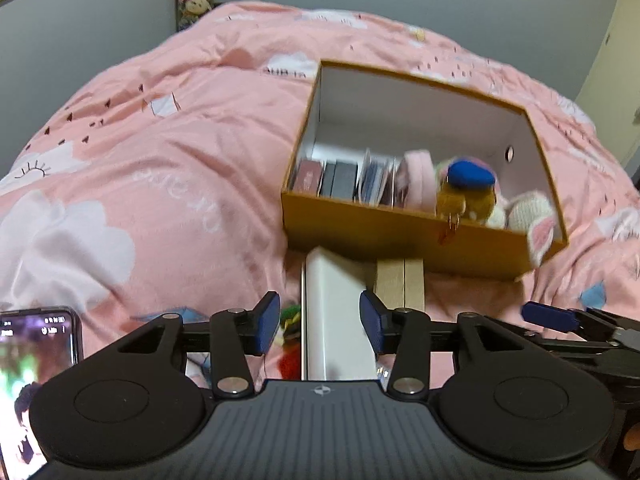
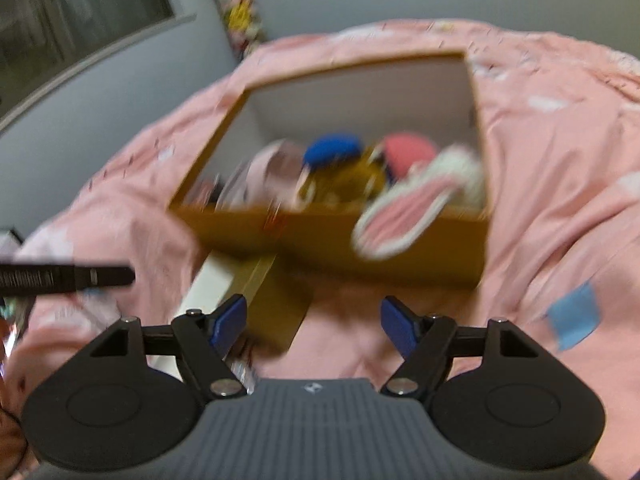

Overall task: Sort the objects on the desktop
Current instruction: 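Reach the left tool to the white flat box while the right tool reaches the gold box, then grasp the gold box with the right tool while the left tool grasps the white flat box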

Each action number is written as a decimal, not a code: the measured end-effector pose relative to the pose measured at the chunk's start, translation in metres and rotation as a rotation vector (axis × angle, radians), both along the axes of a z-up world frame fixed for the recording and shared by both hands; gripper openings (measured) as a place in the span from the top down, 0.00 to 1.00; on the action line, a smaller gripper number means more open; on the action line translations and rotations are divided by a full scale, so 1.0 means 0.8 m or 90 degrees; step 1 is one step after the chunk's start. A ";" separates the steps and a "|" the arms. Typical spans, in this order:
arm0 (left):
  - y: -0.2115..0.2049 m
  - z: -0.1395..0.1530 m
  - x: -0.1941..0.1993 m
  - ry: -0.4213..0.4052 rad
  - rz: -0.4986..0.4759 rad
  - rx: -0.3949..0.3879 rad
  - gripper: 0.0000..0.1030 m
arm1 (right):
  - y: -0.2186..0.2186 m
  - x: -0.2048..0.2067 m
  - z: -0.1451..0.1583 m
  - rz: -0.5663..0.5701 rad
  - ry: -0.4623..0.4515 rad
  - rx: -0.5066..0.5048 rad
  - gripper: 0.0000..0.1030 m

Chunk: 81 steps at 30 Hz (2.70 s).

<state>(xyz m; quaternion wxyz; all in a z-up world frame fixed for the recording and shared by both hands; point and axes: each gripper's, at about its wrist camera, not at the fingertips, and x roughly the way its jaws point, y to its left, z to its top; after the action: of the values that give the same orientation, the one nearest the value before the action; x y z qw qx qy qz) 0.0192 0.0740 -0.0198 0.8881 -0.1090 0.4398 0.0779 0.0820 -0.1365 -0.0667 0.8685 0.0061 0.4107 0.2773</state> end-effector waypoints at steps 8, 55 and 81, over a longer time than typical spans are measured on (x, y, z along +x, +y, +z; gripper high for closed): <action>-0.006 -0.037 0.008 0.056 -0.006 0.000 0.48 | 0.015 0.000 -0.023 0.034 0.035 -0.041 0.30; 0.045 -0.101 0.036 0.110 0.066 -0.196 0.48 | 0.076 0.055 -0.045 0.147 -0.004 -0.108 0.45; 0.041 -0.104 0.050 0.114 -0.018 -0.191 0.47 | 0.042 0.105 -0.073 0.039 0.204 0.025 0.40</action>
<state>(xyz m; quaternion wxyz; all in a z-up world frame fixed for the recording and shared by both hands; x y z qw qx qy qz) 0.0595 0.1068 -0.1033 0.8202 -0.2271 0.5250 0.0085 0.1662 -0.1027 -0.1254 0.7830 0.0545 0.5384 0.3067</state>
